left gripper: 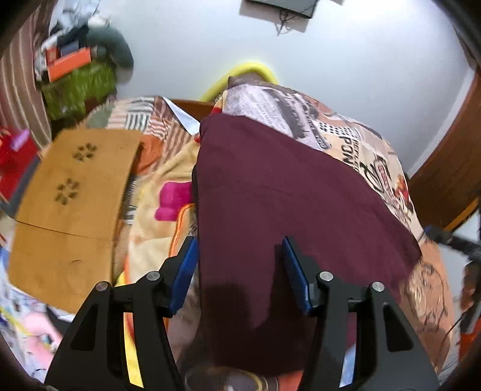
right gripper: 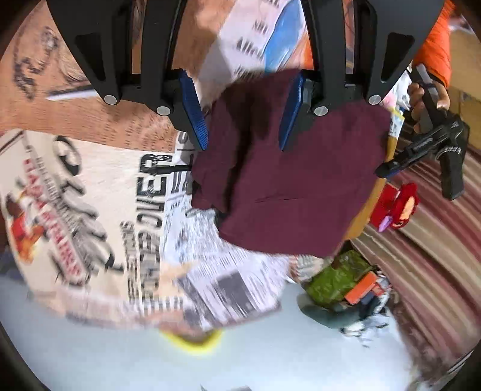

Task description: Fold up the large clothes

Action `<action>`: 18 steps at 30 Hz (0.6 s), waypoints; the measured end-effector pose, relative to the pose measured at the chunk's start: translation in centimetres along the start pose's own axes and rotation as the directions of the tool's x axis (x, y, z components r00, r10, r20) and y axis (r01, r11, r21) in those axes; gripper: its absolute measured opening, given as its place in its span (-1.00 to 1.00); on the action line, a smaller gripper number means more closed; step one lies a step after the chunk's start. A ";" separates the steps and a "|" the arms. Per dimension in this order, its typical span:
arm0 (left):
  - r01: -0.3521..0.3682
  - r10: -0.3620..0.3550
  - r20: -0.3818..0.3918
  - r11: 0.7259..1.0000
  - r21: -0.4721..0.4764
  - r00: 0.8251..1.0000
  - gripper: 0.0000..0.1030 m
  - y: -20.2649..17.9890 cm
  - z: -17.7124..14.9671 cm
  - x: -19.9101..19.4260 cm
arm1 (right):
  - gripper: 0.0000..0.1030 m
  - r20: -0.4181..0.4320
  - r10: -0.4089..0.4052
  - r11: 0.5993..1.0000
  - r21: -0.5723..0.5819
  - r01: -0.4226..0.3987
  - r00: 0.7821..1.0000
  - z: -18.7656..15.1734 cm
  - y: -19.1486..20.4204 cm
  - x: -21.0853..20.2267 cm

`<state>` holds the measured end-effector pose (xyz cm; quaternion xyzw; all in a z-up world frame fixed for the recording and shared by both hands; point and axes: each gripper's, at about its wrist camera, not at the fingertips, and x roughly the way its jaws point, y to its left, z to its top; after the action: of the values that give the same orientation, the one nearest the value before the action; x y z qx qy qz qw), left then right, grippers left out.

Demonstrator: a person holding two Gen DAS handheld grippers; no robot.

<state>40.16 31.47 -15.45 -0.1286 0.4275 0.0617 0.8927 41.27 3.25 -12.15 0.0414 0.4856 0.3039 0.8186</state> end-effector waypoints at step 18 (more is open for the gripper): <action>-0.046 -0.050 0.612 0.989 0.141 0.790 0.09 -12.9 -14.0 -34.0 | -0.09 0.633 0.121 0.948 -0.301 0.100 0.765 -12.4 15.5 -24.8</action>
<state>11.24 15.17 4.91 -0.0351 0.1180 0.0670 0.9901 15.49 -0.35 6.03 0.0137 0.1198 0.3499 0.9290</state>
